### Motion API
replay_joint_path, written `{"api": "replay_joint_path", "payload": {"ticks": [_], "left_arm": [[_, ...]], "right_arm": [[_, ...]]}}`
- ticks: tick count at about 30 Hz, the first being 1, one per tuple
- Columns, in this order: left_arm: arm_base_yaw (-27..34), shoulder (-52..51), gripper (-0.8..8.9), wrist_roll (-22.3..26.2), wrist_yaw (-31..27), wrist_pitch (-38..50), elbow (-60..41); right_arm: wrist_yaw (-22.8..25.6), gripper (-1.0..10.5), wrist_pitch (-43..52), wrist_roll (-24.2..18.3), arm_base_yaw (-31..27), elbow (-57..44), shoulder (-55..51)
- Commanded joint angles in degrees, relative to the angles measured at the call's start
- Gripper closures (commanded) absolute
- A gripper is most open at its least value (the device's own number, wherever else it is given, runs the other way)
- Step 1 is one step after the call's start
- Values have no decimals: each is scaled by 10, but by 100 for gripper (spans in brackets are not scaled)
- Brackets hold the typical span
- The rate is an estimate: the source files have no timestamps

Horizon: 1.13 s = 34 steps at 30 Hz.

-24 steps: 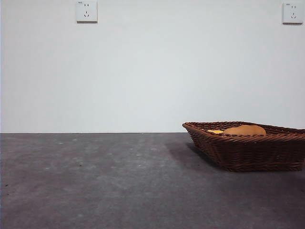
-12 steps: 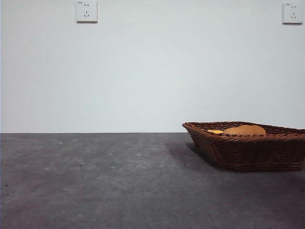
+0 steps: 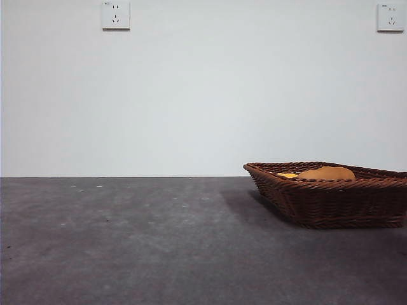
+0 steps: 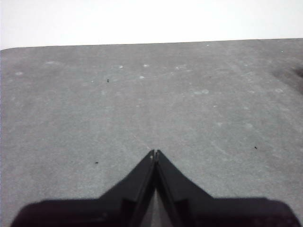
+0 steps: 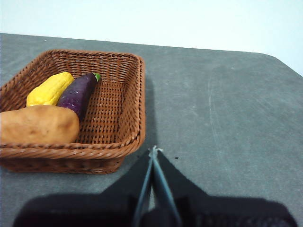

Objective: Help me put the vegetables on the table into the basket

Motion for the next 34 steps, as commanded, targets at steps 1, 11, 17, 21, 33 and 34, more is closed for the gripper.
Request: {"api": "replay_joint_path", "payload": {"ticks": [1, 11, 17, 21, 33, 34], "left_arm": [[1, 0, 817, -3, -2, 4, -5], [1, 0, 817, -3, -2, 4, -5], [1, 0, 817, -3, -2, 4, -5], [1, 0, 817, -3, -2, 4, -5], [1, 25, 817, -3, -2, 4, -5], [1, 26, 817, -3, -2, 4, -5]], "right_arm": [[0, 947, -3, 5, 0, -1, -2], [0, 946, -3, 5, 0, -1, -2], [0, 946, -3, 5, 1, -1, -2], [0, 946, -3, 5, 0, -1, -2], [0, 946, -3, 5, 0, -1, -2], [0, 947, -3, 5, 0, -1, -2]]}}
